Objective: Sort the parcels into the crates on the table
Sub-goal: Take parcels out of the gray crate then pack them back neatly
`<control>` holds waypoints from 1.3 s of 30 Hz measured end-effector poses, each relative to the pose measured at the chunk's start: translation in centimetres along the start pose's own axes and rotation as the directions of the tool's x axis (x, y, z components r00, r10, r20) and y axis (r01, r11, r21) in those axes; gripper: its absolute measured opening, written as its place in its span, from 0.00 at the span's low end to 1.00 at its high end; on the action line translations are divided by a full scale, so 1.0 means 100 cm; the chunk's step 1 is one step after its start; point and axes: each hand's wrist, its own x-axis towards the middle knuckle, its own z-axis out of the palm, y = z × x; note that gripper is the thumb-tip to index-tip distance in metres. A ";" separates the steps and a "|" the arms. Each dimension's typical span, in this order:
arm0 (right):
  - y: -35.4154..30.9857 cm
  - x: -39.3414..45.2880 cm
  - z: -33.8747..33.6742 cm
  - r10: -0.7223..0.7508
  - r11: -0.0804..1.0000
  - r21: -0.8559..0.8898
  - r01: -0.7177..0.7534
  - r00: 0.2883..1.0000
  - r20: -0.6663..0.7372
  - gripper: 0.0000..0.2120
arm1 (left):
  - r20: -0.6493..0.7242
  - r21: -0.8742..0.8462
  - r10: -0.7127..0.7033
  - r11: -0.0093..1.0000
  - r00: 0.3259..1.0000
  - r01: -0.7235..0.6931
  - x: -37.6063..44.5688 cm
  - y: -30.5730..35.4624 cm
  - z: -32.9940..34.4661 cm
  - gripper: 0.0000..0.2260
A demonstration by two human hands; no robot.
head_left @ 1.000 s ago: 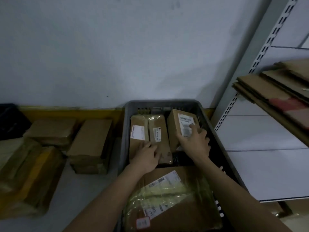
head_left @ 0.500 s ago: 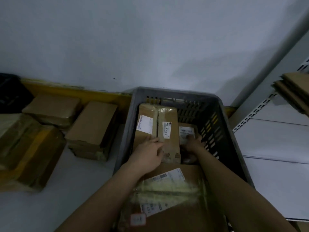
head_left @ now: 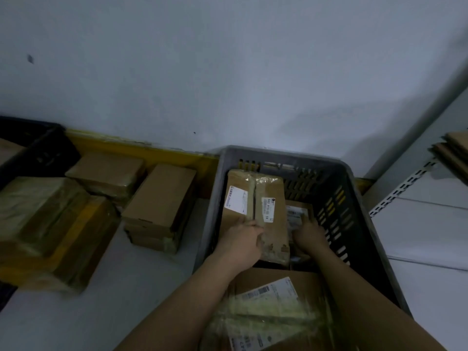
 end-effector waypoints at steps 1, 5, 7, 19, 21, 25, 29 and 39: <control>0.002 -0.003 -0.001 -0.011 0.999 0.048 0.013 0.999 -0.044 0.25 | -0.006 0.007 0.005 1.000 1.000 -0.005 -0.001 0.000 0.000 0.15; 0.000 -0.023 -0.017 -0.041 0.978 0.197 0.071 0.988 -0.151 0.17 | -0.050 0.025 0.044 0.999 0.998 -0.042 -0.005 0.002 -0.004 0.15; -0.009 -0.036 -0.032 -0.077 0.966 0.227 0.122 0.977 -0.201 0.16 | -0.129 -0.016 0.059 0.998 0.990 -0.062 -0.007 0.008 -0.009 0.17; -0.145 -0.130 -0.086 -0.410 0.789 0.354 0.501 0.860 -0.304 0.19 | -0.484 -0.236 -0.097 0.971 0.870 -0.024 -0.044 -0.062 -0.105 0.17; -0.171 -0.140 -0.078 -0.461 0.755 0.365 0.544 0.837 -0.294 0.18 | -0.482 -0.240 -0.185 0.968 0.856 0.074 -0.054 -0.098 -0.122 0.18; -0.220 -0.143 -0.051 -0.495 0.739 0.394 0.546 0.838 -0.231 0.20 | -0.413 -0.294 -0.369 0.920 0.833 0.261 -0.073 -0.166 -0.136 0.19; -0.258 -0.132 -0.015 -0.474 0.780 0.430 0.456 0.878 -0.072 0.22 | -0.320 -0.427 -0.505 0.832 0.802 0.353 -0.080 -0.213 -0.131 0.21; -0.281 -0.121 0.055 -0.122 0.907 0.419 -0.043 0.925 0.360 0.13 | -0.055 -0.494 -0.533 0.749 0.844 0.441 -0.067 -0.268 -0.106 0.21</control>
